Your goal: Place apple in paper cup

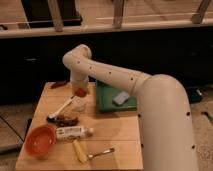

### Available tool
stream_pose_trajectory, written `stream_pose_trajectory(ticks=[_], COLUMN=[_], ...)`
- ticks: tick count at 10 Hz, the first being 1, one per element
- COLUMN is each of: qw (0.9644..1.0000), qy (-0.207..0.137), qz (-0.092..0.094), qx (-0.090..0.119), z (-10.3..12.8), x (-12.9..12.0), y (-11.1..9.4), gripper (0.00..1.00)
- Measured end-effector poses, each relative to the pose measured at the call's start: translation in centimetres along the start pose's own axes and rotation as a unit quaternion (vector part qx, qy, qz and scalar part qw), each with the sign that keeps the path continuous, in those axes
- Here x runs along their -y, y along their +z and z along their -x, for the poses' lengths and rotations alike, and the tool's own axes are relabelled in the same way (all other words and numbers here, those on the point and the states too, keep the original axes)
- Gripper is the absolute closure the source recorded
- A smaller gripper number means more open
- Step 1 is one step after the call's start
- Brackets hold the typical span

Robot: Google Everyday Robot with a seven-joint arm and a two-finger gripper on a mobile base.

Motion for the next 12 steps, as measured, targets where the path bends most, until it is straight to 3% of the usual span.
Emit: stream_pose_trajectory(ticks=[12], qw=[0.9996], qy=[-0.007], qz=[-0.024], qx=[0.012], z=[-1.7], x=[1.0], y=[0.7], gripper=[0.92])
